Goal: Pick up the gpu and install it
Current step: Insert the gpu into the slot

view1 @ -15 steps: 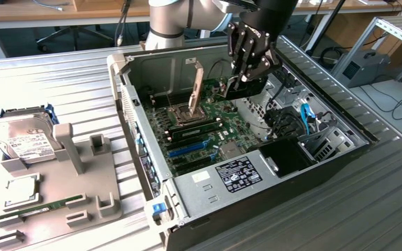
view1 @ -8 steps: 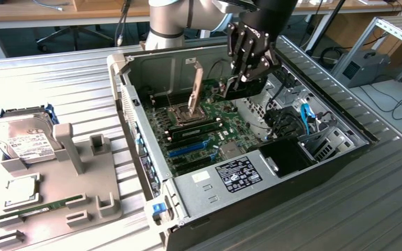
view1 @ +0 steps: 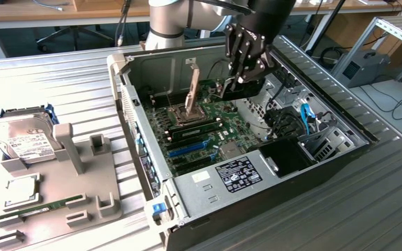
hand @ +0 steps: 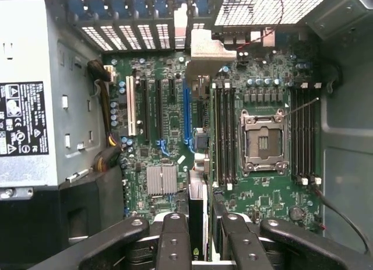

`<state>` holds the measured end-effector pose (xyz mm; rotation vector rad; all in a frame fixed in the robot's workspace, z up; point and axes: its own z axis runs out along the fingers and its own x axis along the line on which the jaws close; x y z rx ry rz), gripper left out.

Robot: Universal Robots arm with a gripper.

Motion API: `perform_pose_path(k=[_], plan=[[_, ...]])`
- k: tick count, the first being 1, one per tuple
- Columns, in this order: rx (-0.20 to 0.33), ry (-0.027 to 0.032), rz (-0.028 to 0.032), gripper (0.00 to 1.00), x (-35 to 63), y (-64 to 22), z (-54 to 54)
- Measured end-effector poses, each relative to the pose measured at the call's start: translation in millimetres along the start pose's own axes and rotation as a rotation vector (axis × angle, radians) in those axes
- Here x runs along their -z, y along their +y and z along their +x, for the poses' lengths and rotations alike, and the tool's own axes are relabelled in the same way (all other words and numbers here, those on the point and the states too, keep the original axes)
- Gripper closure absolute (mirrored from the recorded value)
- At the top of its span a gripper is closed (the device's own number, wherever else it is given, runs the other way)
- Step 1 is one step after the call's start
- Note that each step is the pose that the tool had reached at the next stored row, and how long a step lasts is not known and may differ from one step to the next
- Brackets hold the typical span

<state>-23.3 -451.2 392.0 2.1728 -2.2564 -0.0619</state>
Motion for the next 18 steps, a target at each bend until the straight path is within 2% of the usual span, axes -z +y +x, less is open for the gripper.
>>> perform_pose_path(k=[6,7,10,18], plan=[[-0.004,-0.0044,-0.0002,0.74,-5.3,1.5,0.2],[-0.004,-0.0098,-0.0004,0.74,-5.6,1.7,0.3],[-0.004,-0.0327,-0.0012,0.74,-6.6,2.0,0.3],[-0.004,-0.0337,-0.0013,0.74,-12.5,2.6,0.9]])
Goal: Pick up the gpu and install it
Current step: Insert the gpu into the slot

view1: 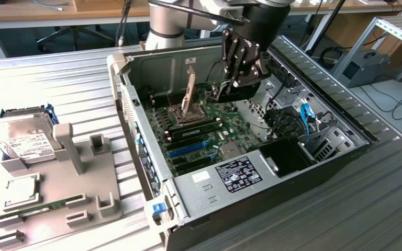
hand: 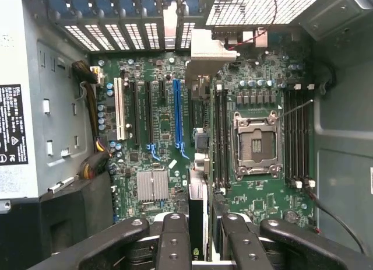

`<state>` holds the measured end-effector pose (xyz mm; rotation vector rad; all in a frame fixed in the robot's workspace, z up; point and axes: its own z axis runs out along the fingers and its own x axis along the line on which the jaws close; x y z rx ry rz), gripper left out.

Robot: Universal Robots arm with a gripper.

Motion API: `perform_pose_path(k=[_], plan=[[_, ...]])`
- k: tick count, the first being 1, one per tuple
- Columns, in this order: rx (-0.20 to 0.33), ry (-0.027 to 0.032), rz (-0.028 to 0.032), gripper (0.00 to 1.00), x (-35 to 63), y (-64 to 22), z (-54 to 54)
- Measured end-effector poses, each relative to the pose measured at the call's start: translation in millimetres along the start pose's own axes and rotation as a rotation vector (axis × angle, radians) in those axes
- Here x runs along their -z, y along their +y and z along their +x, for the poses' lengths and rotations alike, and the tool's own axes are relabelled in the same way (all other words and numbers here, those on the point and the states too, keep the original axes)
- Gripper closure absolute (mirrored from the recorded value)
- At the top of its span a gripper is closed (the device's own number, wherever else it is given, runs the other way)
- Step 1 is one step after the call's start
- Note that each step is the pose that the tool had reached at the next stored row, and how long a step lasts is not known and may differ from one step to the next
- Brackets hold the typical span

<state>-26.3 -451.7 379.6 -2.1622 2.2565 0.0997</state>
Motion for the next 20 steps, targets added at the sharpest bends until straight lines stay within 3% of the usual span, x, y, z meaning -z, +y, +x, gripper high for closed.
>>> perform_pose_path(k=[20], plan=[[0.0,-0.0001,0.0,0.74,-12.6,5.0,1.0]])
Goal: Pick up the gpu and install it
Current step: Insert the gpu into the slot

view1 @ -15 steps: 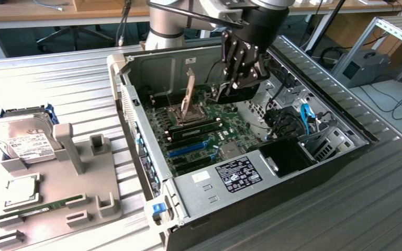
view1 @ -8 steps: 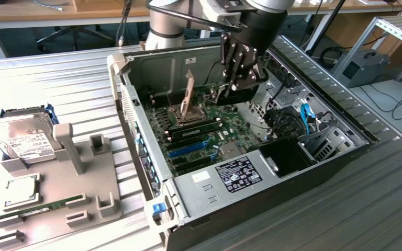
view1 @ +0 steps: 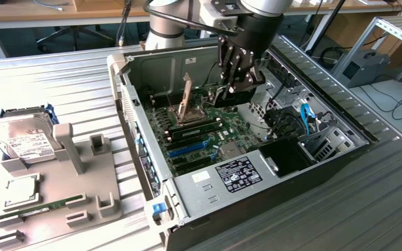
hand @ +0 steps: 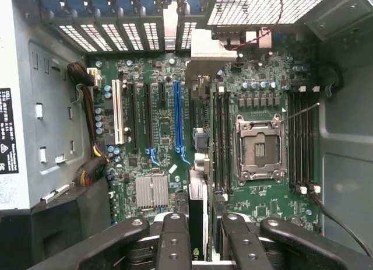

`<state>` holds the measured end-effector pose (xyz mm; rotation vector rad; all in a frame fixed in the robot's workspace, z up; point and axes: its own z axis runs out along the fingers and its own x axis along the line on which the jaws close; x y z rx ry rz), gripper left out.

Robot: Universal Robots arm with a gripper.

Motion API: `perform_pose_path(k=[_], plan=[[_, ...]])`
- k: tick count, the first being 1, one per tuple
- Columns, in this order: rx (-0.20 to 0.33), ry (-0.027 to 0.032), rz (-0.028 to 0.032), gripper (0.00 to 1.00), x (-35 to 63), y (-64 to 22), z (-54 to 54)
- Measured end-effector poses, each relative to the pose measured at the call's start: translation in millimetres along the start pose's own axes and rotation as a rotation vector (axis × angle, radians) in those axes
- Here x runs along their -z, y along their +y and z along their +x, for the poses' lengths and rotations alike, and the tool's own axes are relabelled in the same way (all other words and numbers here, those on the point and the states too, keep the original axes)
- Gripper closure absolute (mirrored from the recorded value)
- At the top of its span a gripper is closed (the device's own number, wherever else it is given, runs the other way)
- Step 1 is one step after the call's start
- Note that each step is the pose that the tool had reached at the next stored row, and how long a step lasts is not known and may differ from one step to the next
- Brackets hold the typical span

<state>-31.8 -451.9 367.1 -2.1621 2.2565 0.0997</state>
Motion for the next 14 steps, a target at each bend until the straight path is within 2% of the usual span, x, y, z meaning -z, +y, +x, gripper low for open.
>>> perform_pose_path(k=[14], plan=[[0.0,0.0,0.0,0.74,-9.3,5.9,0.8]])
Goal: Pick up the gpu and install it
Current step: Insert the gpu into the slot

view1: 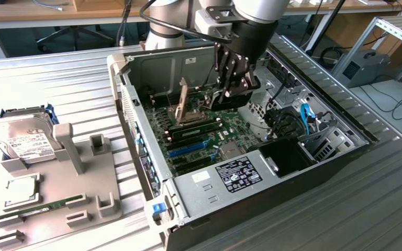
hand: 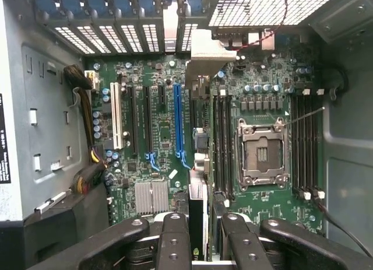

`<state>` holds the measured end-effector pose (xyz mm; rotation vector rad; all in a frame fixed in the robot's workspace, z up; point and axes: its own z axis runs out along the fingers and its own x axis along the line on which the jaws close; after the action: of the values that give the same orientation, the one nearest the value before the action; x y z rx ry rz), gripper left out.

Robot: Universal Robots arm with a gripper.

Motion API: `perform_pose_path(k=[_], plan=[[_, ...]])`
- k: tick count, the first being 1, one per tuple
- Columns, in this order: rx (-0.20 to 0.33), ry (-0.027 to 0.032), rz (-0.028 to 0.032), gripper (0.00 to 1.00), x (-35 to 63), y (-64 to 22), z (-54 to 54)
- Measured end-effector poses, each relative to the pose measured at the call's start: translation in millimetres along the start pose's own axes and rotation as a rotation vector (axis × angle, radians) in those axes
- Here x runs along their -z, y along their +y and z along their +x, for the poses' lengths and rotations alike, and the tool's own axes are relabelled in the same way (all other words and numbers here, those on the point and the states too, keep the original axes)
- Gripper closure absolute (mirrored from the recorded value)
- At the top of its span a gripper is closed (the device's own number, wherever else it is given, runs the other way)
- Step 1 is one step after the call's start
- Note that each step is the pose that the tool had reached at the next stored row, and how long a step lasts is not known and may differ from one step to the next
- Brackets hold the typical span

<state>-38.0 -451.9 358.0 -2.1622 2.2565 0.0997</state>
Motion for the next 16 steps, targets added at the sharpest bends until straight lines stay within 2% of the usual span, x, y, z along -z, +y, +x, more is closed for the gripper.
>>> perform_pose_path(k=[13,16], plan=[[0.0,0.0002,0.0,0.74,-25.2,11.3,3.9],[0.0,0.0002,0.0,0.74,-31.7,12.0,8.9]])
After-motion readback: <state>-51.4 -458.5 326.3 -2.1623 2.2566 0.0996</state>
